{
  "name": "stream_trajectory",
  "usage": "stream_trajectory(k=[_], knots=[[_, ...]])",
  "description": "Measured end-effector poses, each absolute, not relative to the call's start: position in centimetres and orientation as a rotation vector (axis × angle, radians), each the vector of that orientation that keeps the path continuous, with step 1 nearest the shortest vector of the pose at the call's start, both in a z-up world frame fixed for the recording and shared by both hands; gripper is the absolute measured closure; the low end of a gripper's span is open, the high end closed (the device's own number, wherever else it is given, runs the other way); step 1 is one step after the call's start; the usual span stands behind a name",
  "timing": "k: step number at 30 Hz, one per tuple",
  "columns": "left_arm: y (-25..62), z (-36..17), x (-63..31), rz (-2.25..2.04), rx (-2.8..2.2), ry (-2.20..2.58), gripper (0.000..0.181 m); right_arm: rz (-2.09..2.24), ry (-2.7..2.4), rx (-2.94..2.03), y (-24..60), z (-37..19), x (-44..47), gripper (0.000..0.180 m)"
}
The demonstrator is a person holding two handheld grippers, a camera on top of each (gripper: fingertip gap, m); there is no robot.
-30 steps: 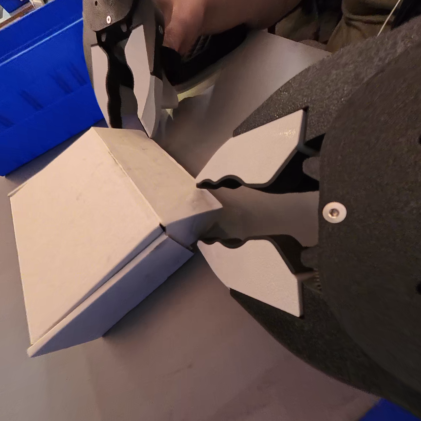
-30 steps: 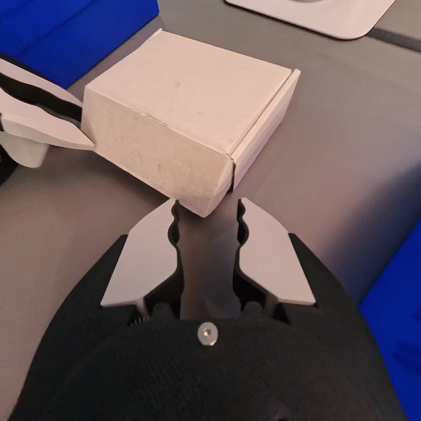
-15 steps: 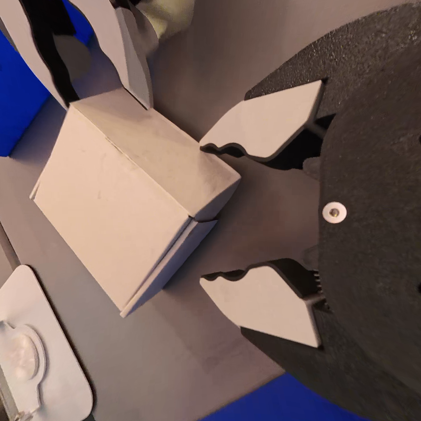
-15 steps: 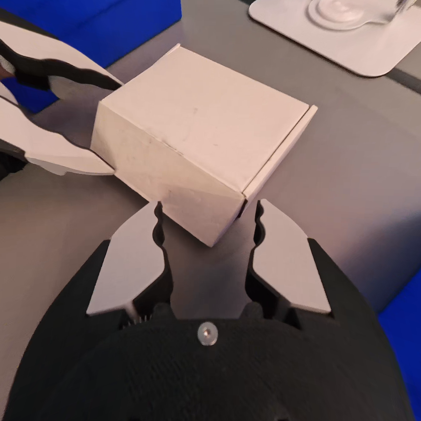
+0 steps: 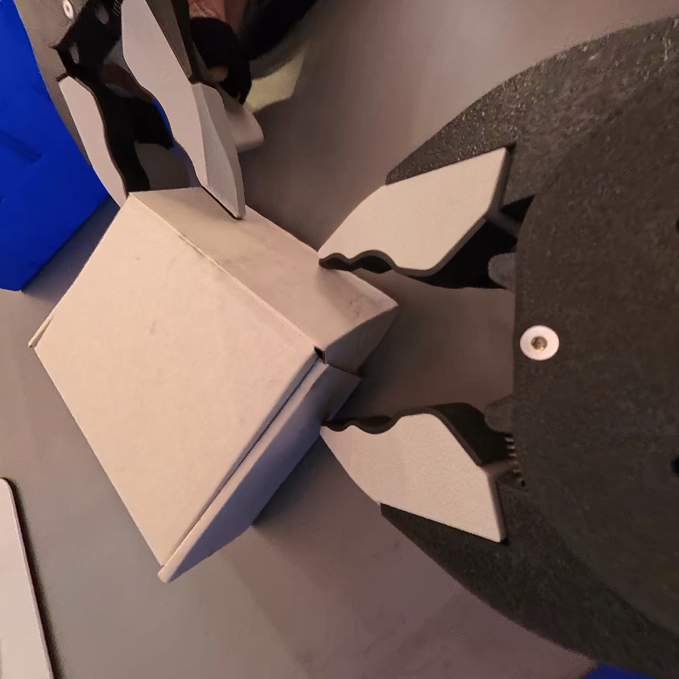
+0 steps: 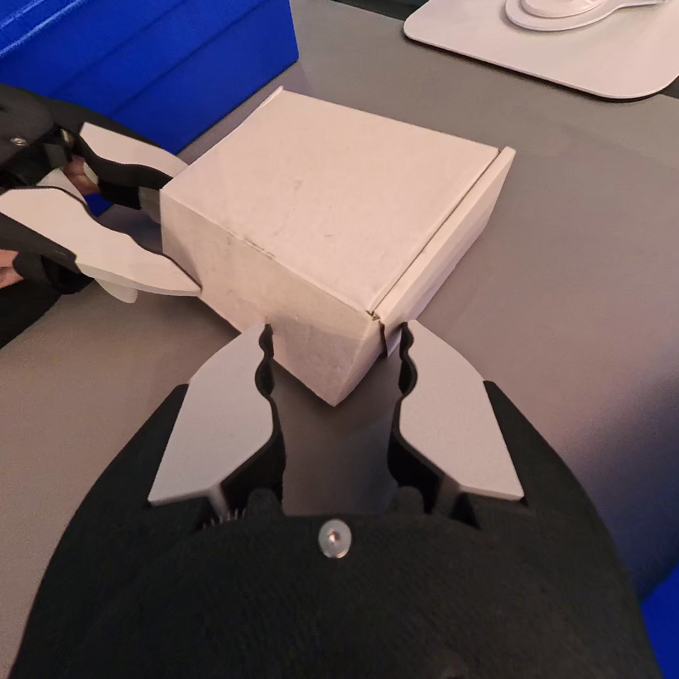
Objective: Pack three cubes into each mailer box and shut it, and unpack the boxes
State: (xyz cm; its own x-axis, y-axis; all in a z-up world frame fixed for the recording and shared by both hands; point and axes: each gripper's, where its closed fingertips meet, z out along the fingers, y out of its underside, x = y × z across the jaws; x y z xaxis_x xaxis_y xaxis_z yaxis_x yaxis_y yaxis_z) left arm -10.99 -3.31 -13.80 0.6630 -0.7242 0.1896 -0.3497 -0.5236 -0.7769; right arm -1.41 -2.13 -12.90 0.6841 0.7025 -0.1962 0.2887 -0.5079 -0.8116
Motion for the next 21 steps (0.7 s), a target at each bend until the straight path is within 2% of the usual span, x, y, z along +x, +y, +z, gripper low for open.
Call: stream_trajectory(k=[10, 21], knots=[[-2.2, -14.4, -11.5, -0.453, -2.147, 0.86, 0.116, 0.458, -0.784, -2.073, -1.2, -13.5, -1.3, 0.119], [-6.2, -14.2, -10.5, -0.398, -2.116, 1.068, 0.112, 0.5, -0.832, -2.19, -6.4, -13.5, 0.1, 0.124]])
